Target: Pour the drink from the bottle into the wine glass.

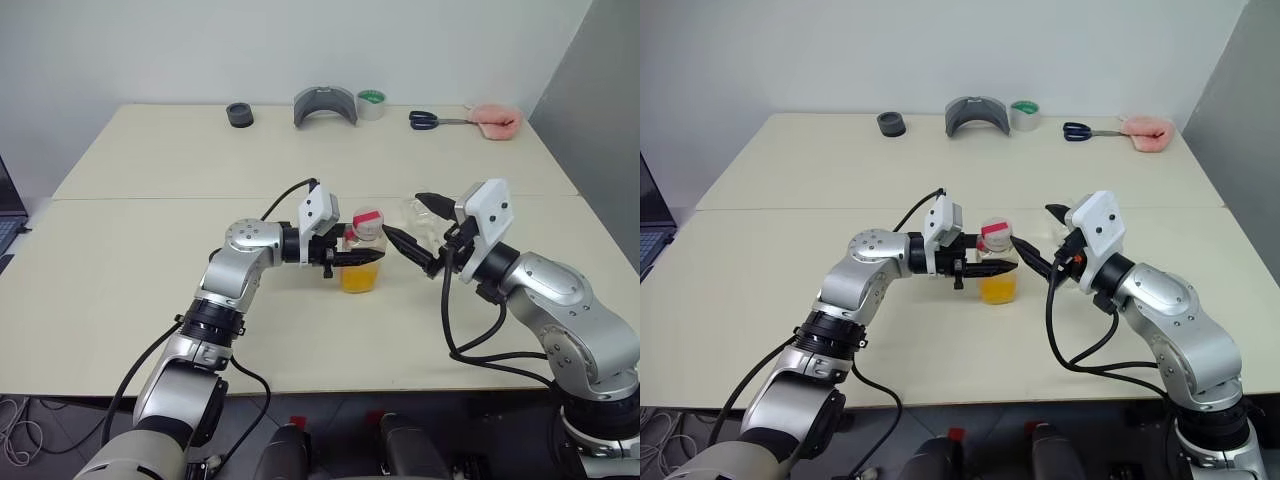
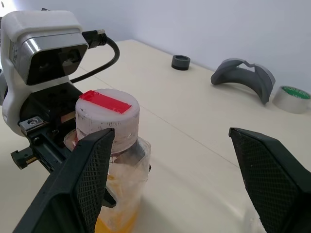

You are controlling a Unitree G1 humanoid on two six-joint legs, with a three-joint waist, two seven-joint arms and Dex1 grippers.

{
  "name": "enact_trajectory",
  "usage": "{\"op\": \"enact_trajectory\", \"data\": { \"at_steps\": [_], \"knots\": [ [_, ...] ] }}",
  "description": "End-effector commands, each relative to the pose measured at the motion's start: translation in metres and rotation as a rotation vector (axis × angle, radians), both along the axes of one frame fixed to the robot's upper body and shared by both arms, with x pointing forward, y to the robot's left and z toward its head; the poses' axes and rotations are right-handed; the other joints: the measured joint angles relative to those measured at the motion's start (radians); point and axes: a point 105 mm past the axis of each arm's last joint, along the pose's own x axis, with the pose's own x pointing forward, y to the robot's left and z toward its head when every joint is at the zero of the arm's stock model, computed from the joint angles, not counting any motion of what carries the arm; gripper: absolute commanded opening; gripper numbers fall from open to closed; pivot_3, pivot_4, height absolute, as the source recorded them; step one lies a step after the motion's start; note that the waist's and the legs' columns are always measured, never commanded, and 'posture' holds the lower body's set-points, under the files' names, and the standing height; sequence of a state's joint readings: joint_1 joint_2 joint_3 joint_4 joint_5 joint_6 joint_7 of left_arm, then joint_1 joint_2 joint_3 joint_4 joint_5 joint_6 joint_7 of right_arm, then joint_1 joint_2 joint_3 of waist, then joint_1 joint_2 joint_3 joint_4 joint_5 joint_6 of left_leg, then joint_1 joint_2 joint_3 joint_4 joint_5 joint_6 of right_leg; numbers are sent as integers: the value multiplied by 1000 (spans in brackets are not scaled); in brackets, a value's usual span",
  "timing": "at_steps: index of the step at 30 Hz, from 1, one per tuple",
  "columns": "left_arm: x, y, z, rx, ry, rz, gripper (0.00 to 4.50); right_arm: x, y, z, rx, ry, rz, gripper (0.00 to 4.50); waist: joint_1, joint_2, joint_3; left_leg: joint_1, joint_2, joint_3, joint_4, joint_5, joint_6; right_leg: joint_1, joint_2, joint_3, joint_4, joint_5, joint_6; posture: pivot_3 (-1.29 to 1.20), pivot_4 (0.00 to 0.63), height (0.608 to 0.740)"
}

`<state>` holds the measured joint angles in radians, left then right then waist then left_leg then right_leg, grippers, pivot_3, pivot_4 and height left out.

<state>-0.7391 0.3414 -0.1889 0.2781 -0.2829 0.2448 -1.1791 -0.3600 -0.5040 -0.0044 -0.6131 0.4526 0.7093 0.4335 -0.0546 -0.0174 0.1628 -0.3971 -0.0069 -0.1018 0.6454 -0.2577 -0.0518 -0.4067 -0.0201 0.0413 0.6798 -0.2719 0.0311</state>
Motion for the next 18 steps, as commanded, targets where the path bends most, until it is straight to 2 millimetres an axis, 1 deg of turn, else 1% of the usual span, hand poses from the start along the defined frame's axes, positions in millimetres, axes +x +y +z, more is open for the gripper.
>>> {"op": "enact_trajectory", "data": {
  "at_steps": [1,5,10,18],
  "knots": [
    [-5,-5,16,-32,-69,-36,1815,-6,0,8,1,-37,9,3996,0,0,0,0,0,0,0,0,0,0,0,0,0,0,0,0,150,740],
    [-5,-5,16,-33,-68,-33,1815,-7,-1,7,1,-32,13,3996,0,0,0,0,0,0,0,0,0,0,0,0,0,0,0,0,150,740],
    [-5,-5,15,-35,-68,-31,1815,-14,-1,7,0,-15,55,3996,0,0,0,0,0,0,0,0,0,0,0,0,0,0,0,0,150,740],
    [-5,-4,15,-40,-66,-24,1815,-23,-9,7,-40,30,126,3996,0,0,0,0,0,0,0,0,0,0,0,0,0,0,0,0,150,740]
  ]
}}
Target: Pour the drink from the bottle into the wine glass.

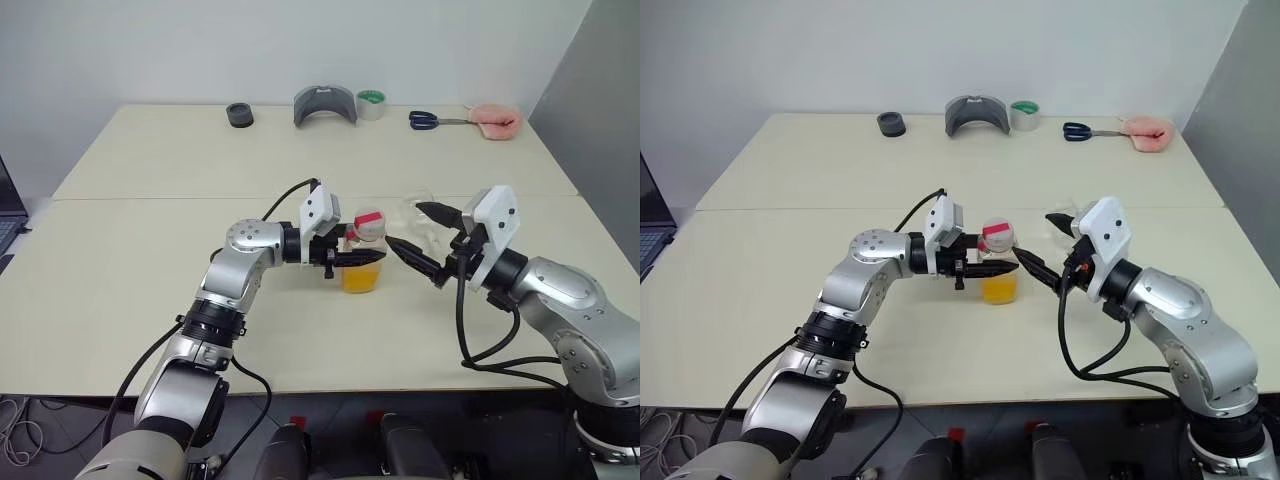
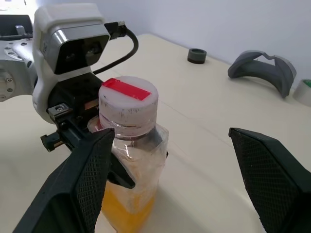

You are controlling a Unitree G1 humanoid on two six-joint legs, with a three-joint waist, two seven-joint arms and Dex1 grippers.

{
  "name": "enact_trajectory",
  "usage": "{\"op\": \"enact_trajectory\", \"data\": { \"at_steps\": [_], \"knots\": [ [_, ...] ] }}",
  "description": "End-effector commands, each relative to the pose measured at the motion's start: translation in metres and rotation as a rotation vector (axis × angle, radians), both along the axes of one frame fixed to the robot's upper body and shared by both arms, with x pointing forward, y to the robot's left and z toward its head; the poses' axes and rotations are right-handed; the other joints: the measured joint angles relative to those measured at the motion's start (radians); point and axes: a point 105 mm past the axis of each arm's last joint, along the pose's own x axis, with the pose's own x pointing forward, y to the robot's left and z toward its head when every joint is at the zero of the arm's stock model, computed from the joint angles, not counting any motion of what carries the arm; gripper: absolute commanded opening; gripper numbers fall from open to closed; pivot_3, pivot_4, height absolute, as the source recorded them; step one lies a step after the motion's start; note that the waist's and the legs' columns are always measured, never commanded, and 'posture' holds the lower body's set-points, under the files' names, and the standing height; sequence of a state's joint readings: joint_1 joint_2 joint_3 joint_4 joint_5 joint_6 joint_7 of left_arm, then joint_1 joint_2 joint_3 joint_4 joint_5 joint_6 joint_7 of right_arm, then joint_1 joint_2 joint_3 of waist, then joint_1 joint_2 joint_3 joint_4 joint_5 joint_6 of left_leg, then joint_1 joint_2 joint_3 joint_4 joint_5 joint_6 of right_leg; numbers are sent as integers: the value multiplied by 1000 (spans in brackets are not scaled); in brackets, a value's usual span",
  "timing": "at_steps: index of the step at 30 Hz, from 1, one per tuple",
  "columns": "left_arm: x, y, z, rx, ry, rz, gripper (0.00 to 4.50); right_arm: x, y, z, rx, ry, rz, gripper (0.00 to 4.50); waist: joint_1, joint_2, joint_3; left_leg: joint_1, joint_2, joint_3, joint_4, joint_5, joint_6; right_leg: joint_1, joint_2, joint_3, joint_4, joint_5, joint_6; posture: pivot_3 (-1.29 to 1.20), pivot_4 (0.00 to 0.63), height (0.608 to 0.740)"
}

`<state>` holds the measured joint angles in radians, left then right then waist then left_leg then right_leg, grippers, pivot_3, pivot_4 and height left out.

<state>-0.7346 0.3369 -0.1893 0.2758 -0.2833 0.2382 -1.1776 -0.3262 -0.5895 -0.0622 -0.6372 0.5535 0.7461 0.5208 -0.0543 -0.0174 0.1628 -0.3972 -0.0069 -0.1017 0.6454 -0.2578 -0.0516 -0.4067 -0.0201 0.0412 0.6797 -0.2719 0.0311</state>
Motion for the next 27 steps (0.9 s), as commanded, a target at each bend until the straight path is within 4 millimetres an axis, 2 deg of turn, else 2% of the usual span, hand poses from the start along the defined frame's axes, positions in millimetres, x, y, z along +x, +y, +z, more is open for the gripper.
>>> {"op": "enact_trajectory", "data": {
  "at_steps": [1,9,10,11,19,27],
  "knots": [
    [-4,-3,16,-35,-63,-20,1815,-12,-1,9,-8,-21,54,3996,0,0,0,0,0,0,0,0,0,0,0,0,0,0,0,0,150,740],
    [-6,-4,18,-46,-66,-22,1815,-16,0,7,-7,11,94,3996,0,0,0,0,0,0,0,0,0,0,0,0,0,0,0,0,150,740],
    [-6,-4,19,-48,-66,-24,1815,-17,2,8,-1,14,109,4364,0,0,0,0,0,0,0,0,0,0,0,0,0,0,0,0,150,740],
    [-7,-5,20,-50,-66,-25,1815,-19,5,9,5,16,127,4499,0,0,0,0,0,0,0,0,0,0,0,0,0,0,0,0,150,740],
    [-11,-7,22,-58,-60,-42,1815,-14,21,21,34,42,191,4500,0,0,0,0,0,0,0,0,0,0,0,0,0,0,0,0,150,740],
    [-12,-8,21,-53,-58,-54,1815,-4,29,24,48,54,205,4500,1,0,0,0,0,0,0,0,0,0,0,0,0,0,0,0,150,740]
  ]
}}
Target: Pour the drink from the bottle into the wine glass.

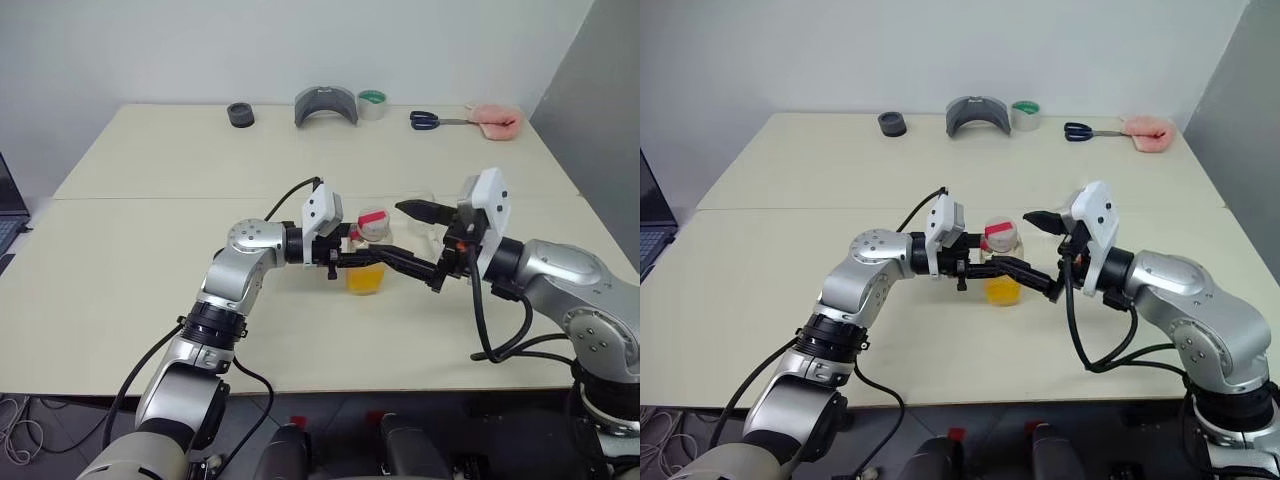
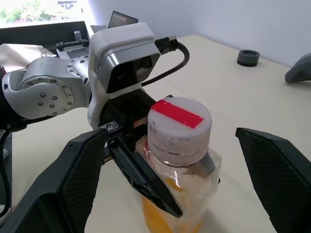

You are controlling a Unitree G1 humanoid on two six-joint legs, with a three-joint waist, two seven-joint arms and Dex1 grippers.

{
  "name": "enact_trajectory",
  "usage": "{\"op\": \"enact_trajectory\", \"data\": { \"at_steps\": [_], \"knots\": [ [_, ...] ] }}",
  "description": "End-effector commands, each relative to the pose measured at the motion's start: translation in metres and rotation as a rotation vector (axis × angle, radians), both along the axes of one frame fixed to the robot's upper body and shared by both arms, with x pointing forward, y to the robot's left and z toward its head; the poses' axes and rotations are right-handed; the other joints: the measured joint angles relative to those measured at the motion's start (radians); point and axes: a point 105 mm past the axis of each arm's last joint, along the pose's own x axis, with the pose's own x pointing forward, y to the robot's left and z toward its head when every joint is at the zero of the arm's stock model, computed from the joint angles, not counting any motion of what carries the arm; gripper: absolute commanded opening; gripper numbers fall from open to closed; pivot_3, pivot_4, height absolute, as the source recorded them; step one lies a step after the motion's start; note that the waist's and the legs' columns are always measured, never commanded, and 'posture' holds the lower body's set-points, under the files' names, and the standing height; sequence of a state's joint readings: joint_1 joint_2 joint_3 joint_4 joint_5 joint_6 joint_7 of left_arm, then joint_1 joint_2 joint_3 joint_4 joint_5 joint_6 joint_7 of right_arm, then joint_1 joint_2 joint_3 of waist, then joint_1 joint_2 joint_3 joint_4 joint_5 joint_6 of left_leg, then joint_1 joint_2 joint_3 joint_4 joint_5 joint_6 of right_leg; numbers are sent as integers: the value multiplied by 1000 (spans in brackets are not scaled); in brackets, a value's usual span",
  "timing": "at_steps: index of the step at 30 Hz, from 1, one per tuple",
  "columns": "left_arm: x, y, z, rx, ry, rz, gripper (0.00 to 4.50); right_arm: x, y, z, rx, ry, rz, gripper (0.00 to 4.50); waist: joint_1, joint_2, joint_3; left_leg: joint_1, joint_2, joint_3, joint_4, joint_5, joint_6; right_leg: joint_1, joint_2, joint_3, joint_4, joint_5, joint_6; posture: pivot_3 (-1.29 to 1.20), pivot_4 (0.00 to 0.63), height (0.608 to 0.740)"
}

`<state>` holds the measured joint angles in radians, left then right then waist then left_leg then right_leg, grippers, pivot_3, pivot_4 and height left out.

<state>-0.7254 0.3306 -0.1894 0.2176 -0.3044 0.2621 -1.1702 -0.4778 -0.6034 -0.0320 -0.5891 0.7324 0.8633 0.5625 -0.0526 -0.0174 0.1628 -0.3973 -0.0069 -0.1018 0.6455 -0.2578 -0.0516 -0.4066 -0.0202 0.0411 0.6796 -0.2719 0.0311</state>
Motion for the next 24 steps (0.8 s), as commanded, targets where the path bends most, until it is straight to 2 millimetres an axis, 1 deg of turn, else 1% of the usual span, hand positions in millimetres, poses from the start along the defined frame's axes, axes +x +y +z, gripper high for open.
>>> {"op": "enact_trajectory", "data": {
  "at_steps": [1,15,18,20,24],
  "knots": [
    [-6,-3,13,-28,-44,-31,1815,2,5,9,23,-32,14,4500,-1,0,0,0,0,0,0,0,0,0,0,0,0,0,0,0,150,740],
    [-7,-3,10,-22,-46,-31,1815,15,12,9,43,-45,25,4500,-1,0,0,0,0,0,0,0,0,0,0,0,0,0,0,0,150,740],
    [-7,-3,9,-23,-44,-31,1815,14,13,6,18,-61,30,3892,-1,0,0,0,0,0,0,0,0,0,0,0,0,0,0,0,150,740],
    [-8,-3,9,-22,-43,-31,1815,14,14,5,12,-70,30,3270,-1,0,0,0,0,0,0,0,0,0,0,0,0,0,0,0,150,740],
    [-8,-3,9,-21,-42,-30,1815,14,15,5,-1,-103,25,1880,-1,0,0,0,0,0,0,0,0,0,0,0,0,0,0,0,150,740]
  ]
}}
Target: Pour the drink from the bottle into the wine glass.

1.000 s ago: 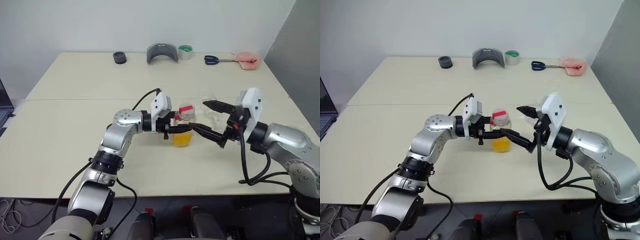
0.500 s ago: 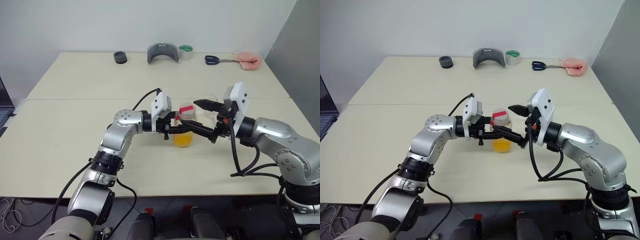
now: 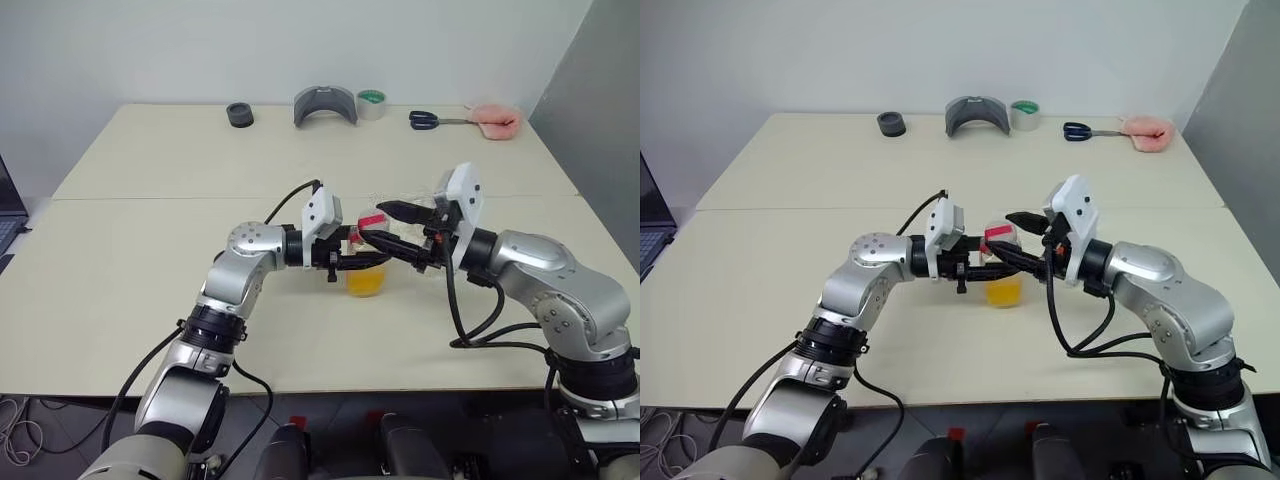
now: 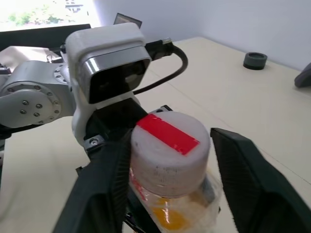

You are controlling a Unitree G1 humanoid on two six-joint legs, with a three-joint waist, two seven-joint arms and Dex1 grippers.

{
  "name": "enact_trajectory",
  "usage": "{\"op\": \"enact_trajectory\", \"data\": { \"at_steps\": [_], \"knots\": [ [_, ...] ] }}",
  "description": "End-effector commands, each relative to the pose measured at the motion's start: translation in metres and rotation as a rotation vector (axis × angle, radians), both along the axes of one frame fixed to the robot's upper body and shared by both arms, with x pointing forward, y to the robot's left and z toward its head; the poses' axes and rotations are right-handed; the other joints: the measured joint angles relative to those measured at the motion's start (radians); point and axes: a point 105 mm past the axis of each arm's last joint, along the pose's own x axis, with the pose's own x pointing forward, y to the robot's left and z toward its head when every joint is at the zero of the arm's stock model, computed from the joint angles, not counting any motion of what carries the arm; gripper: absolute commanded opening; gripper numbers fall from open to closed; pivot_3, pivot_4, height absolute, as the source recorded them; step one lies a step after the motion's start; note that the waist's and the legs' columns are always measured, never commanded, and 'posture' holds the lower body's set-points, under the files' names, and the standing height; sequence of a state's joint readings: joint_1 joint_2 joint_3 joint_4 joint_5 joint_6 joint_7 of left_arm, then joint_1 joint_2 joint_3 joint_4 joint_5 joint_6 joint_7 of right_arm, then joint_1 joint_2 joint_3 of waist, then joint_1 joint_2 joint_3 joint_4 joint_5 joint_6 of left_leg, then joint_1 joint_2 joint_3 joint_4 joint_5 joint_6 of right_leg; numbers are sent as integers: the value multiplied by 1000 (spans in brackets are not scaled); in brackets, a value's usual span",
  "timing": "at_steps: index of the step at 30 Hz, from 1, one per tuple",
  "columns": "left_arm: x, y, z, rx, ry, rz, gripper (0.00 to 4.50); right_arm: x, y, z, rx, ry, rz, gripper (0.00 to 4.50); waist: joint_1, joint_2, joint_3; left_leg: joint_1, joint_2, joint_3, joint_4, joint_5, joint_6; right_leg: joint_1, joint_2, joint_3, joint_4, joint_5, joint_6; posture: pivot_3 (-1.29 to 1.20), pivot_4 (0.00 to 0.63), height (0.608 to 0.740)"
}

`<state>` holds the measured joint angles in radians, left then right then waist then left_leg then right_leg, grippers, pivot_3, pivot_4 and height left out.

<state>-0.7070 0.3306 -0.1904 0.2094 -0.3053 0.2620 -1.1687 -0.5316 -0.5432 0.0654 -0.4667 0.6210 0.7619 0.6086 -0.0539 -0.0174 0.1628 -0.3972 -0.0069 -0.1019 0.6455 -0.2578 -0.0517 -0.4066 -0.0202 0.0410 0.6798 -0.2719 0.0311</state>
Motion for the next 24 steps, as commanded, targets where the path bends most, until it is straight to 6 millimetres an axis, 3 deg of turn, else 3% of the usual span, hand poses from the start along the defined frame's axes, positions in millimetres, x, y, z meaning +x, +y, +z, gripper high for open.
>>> {"op": "enact_trajectory", "data": {
  "at_steps": [1,6,12,17,19,24],
  "knots": [
    [-6,-3,13,-20,-53,-31,1815,-3,1,11,-11,-96,-2,1848,0,0,0,0,0,0,0,0,0,0,0,0,0,0,0,0,150,740],
    [-6,-3,12,-19,-50,-29,1815,-4,2,9,-54,-178,-17,1849,0,0,0,0,0,0,0,0,0,0,0,0,0,0,0,0,150,740],
    [-7,-3,12,-20,-47,-29,1814,-9,2,13,132,-34,10,1731,0,0,0,0,0,0,0,0,0,0,0,0,0,0,0,0,150,740],
    [-7,-3,12,-22,-47,-23,1814,-11,-8,19,169,-10,-15,1724,0,0,0,0,0,0,0,0,0,0,0,0,0,0,0,0,150,740],
    [-7,-2,12,-25,-46,-13,1814,-7,-24,22,173,-28,-90,1723,1,0,0,0,0,0,0,0,0,0,0,0,0,0,0,0,150,740],
    [-7,1,11,-33,-40,8,1814,6,-88,20,118,-85,-394,1723,9,0,0,0,0,0,0,0,0,0,-1,0,0,0,0,0,150,740]
  ]
}}
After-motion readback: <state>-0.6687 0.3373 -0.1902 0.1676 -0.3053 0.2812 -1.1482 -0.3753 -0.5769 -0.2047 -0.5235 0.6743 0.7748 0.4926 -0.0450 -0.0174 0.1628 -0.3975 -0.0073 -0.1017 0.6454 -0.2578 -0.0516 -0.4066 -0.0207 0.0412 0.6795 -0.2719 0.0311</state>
